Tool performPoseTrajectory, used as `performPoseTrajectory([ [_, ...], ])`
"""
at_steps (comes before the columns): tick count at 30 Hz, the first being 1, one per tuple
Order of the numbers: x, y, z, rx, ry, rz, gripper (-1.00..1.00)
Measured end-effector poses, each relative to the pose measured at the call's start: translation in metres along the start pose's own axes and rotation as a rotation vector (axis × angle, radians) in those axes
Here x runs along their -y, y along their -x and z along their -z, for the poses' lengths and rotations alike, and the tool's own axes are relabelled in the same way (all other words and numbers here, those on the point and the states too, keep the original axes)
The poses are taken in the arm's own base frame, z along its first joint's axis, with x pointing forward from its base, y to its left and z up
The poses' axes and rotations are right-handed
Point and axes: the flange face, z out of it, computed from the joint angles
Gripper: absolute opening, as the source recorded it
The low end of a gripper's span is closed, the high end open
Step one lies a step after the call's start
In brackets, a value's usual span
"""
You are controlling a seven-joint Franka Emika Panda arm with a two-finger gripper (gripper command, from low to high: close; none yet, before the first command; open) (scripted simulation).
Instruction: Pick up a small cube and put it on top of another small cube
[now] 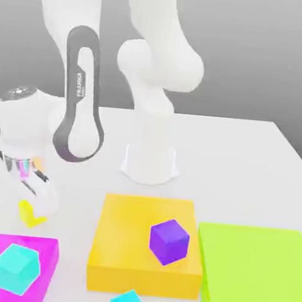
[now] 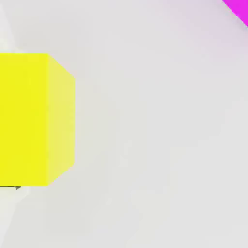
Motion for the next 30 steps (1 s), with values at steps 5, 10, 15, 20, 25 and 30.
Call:
performPoseTrajectory([
  [5, 0.000, 0.000, 0.044, 0.001, -0.001, 0.000, -1.00],
  [10, 0.063, 0.056, 0.082, 0.004, -0.007, 0.066, -1.00],
  [15, 0.120, 0.139, 0.120, 0.008, -0.010, 0.110, -1.00],
  [20, 0.149, 0.242, 0.159, 0.007, -0.006, 0.163, -1.00],
  [25, 0.153, 0.312, 0.157, -0.002, -0.001, 0.202, -1.00],
  [30, 0.152, 0.316, 0.124, -0.001, -0.001, 0.205, 1.00],
])
